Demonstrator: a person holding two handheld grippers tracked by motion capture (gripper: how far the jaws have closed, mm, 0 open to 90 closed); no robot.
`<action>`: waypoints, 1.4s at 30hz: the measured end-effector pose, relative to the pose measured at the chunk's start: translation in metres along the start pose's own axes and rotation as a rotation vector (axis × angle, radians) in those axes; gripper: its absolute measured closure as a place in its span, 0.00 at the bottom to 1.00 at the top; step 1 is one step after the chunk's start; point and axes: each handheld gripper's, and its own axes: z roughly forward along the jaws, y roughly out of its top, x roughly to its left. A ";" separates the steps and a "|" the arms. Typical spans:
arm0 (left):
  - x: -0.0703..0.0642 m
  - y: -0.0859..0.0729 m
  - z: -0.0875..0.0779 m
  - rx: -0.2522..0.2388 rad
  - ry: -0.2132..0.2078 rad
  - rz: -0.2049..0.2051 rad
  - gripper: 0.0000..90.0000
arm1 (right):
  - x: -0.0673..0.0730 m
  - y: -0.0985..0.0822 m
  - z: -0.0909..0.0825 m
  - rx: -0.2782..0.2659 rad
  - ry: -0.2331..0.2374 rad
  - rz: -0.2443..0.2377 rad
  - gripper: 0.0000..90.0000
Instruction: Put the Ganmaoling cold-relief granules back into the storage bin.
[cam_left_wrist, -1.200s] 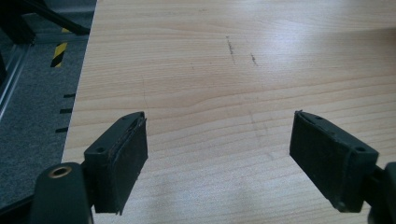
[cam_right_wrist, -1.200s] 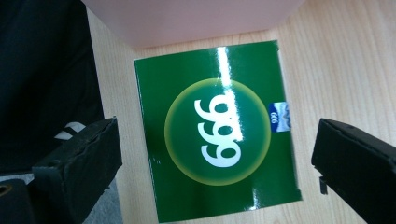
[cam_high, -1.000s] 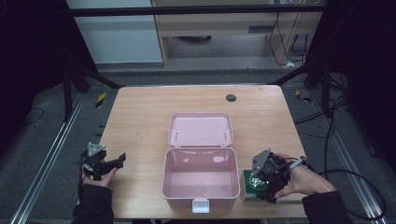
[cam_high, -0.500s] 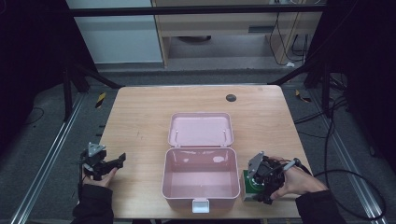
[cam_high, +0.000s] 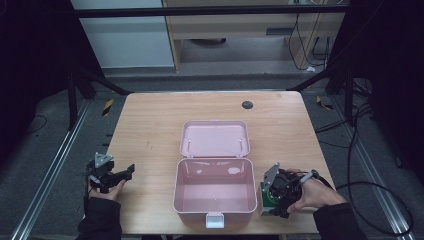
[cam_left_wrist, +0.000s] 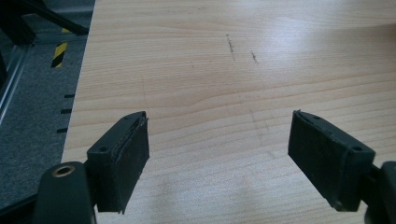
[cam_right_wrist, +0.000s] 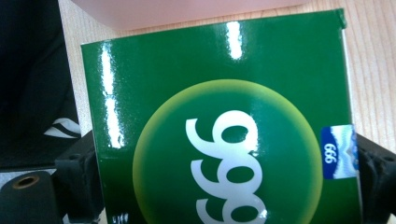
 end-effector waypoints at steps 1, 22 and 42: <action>0.000 0.000 0.000 0.000 0.001 0.000 0.22 | -0.001 0.000 0.000 0.000 0.010 0.003 0.11; -0.001 0.000 0.000 -0.003 0.000 0.001 0.22 | -0.002 -0.010 -0.013 -0.050 0.004 0.051 0.17; -0.001 0.000 0.000 0.004 0.002 0.003 0.23 | -0.001 -0.013 -0.067 -0.128 -0.076 0.076 0.17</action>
